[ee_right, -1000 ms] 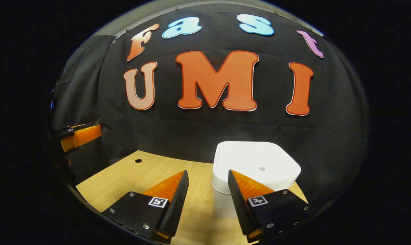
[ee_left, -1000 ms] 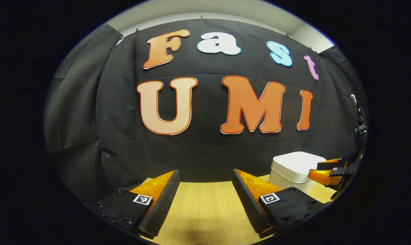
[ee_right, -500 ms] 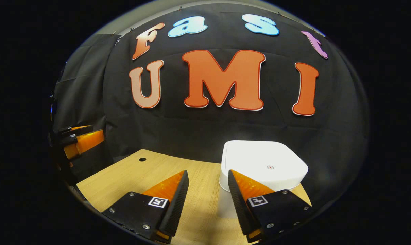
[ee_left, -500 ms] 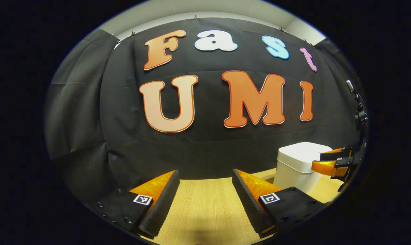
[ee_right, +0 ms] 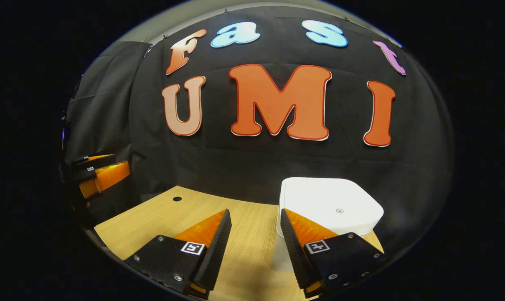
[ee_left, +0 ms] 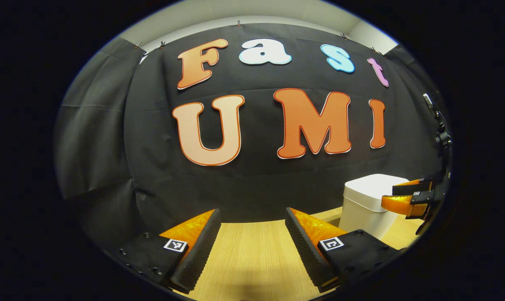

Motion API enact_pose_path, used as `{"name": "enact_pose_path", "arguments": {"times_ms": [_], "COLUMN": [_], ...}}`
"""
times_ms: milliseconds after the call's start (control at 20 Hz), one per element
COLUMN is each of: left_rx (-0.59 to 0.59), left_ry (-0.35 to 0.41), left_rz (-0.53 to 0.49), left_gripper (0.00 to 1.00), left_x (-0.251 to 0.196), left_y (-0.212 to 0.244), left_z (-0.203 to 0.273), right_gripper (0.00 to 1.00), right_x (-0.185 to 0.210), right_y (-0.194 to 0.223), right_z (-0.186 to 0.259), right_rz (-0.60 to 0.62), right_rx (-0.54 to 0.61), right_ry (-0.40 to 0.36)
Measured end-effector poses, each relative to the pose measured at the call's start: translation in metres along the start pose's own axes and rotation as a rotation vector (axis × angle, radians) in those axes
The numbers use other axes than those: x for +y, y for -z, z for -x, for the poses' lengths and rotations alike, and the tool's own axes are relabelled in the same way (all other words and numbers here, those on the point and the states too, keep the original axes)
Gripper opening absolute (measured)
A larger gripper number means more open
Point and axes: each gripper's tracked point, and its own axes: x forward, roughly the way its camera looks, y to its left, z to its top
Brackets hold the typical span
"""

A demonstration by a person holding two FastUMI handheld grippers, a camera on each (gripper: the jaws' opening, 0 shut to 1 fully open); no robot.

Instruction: Press the lid of the desktop garbage bin to open it, pick up the crumpled paper on the desktop and throw it into the bin, then pick up the pop can on the desktop and drop it into the bin, and finally close the garbage bin lid.

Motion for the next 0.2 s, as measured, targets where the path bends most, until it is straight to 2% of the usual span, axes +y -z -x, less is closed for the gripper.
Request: {"name": "enact_pose_path", "arguments": {"times_ms": [200], "left_rx": [0.000], "left_ry": [-0.005], "left_rz": [0.003], "left_gripper": [1.00], "left_x": [0.0085], "left_y": [0.0023], "left_z": [-0.0016], "right_gripper": [0.77], "right_x": [0.0072], "right_y": [-0.0031], "right_z": [-0.0034], "right_rz": [-0.005], "right_rx": [-0.006], "right_ry": [0.005]}}
